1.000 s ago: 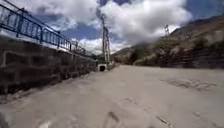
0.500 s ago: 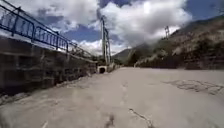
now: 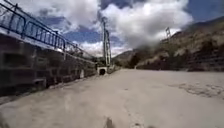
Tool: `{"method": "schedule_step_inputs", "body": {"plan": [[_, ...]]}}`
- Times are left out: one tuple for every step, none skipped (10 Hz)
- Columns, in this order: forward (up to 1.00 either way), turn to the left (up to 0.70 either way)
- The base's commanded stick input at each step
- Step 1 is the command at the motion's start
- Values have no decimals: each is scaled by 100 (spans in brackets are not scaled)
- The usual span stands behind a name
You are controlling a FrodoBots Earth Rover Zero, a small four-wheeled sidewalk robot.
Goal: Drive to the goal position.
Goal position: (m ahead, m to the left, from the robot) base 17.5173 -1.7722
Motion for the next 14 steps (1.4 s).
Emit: {"method": "schedule_step_inputs", "body": {"plan": [[70,0],[70,0],[70,0],[70,0],[70,0],[70,0],[70,0],[70,0],[70,0],[70,0],[70,0],[70,0],[70,0],[70,0]]}}
